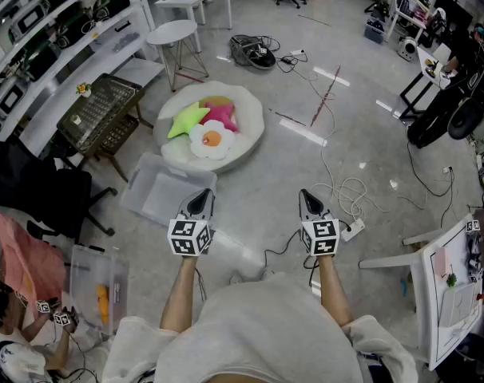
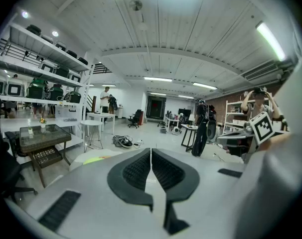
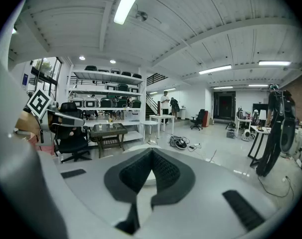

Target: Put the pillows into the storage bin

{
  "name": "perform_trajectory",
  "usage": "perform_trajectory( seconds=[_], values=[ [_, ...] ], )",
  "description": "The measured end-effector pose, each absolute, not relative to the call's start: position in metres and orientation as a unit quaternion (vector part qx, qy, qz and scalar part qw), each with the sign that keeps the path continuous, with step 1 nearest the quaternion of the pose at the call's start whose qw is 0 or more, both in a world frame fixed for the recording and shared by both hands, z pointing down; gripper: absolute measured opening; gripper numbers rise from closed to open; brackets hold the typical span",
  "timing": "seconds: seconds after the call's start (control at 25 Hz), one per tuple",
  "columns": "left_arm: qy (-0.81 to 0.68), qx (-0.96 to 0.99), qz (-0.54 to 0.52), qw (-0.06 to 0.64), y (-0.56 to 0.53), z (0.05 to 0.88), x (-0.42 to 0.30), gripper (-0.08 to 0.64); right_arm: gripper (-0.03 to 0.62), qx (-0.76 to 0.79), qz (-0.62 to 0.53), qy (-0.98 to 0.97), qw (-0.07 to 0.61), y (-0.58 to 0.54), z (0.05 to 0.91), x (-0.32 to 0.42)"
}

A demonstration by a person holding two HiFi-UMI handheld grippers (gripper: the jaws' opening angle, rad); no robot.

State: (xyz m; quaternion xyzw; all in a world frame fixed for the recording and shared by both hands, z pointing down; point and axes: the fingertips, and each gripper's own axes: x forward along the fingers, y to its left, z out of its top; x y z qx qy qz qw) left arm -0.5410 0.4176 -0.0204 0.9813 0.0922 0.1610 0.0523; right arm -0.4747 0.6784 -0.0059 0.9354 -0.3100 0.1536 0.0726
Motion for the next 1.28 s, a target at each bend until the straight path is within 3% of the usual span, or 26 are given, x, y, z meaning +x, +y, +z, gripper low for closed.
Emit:
perform_trajectory(
  seconds=[0.64, 0.68, 0.72, 0.76, 0.88, 1.28],
  values=[
    [0.110, 0.979, 0.166, 0.045, 0.475, -0.009, -0.541, 0.025, -0.002, 0.926, 0.161, -0.336, 0.062, 0.715, 0.010, -0.473],
    [0.120, 0.977, 0.168, 0.046, 0.483, -0.006, -0.541, 0.062, 0.018, 0.923, 0.160, -0.347, 0.055, 0.717, 0.011, -0.474],
    [0.128, 0.976, 0.170, 0.048, 0.490, -0.004, -0.540, 0.149, 0.172, 0.918, 0.159, -0.360, 0.047, 0.717, 0.012, -0.475],
    [0.134, 0.975, 0.172, 0.049, 0.496, -0.002, -0.538, 0.187, 0.270, 0.915, 0.157, -0.371, 0.040, 0.718, 0.011, -0.475],
    [0.134, 0.974, 0.175, 0.048, 0.508, 0.001, -0.534, 0.226, 0.302, 0.909, 0.144, -0.388, 0.037, 0.726, 0.007, -0.474],
    [0.117, 0.975, 0.182, 0.050, 0.530, 0.012, -0.519, 0.233, 0.272, 0.907, 0.138, -0.394, 0.044, 0.752, 0.013, -0.452]
  ],
)
